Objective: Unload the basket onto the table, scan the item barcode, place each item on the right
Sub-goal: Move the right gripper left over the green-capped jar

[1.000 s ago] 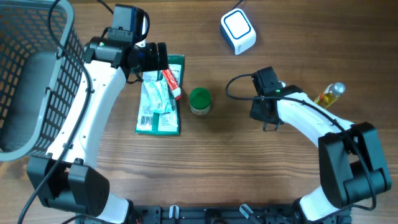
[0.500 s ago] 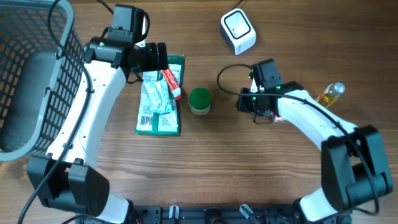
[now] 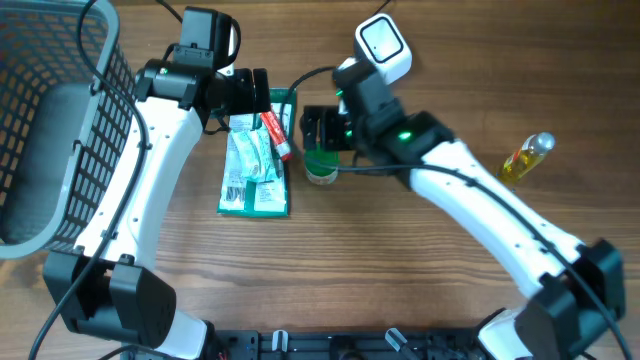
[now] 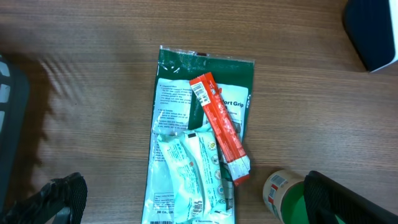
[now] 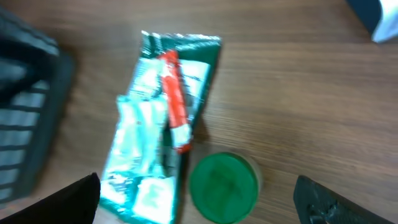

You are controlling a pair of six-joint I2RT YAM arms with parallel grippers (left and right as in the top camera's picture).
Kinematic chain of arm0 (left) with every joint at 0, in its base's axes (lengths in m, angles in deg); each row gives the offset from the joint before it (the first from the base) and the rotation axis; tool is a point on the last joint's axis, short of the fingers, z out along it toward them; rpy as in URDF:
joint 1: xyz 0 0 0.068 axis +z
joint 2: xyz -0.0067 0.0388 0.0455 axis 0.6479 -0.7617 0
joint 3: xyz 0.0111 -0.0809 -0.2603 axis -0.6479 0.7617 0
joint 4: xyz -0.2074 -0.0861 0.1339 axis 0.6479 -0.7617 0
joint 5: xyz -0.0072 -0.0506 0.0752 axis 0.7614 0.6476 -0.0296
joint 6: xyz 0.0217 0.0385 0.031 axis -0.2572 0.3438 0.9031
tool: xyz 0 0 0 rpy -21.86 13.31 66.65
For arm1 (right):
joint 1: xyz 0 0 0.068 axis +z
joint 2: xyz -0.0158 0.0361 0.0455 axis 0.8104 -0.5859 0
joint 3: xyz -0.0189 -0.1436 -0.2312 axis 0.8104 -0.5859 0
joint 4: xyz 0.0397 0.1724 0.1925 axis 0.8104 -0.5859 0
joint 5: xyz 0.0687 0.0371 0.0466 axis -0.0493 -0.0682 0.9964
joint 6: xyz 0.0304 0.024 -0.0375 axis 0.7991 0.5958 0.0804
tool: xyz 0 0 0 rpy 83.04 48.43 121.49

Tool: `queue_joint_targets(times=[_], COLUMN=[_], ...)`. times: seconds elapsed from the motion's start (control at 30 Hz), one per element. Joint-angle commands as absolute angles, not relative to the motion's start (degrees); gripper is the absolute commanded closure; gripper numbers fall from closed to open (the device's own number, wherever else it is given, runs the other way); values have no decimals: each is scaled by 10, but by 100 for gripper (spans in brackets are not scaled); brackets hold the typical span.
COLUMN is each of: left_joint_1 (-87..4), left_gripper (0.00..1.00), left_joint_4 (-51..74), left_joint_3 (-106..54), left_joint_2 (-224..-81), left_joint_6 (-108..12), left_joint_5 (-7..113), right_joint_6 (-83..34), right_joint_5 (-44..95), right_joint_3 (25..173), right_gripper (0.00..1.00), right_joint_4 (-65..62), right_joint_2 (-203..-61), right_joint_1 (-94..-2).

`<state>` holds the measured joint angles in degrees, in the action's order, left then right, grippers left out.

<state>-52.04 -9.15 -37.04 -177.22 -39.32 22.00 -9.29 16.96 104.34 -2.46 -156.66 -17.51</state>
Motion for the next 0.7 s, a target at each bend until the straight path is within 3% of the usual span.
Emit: queue_joint_targets(times=[0.0,0.37,0.47,0.57,0.67], left_joint_1=[-518,-518,-518,-518,-518], left_gripper=[0,0,0,0,0], left_joint_4=[-90,-90,-90,-90,-90], left_joint_3=[-372,-372,-372,-372,-372], left_joint_2=[-1777,-1777,-1777,-1777,-1777], left_joint_6=[-398,-399,-399,-398,-398], left_joint_5=[215,215,215,215,215], right_joint_6=[-78,-82,-83,-83,-84], right_joint_5=[51,35,58,58,58], right_joint_3=[1043,1043,1043,1043,1043], right_gripper=[1,1,4,14,15], right_joint_4=[-23,-22,-22,-31,-44], right_joint_2=[-1612,-1695,-1706,-1710,-1710], right_joint_1=[-141,-115,-116,-116,-116])
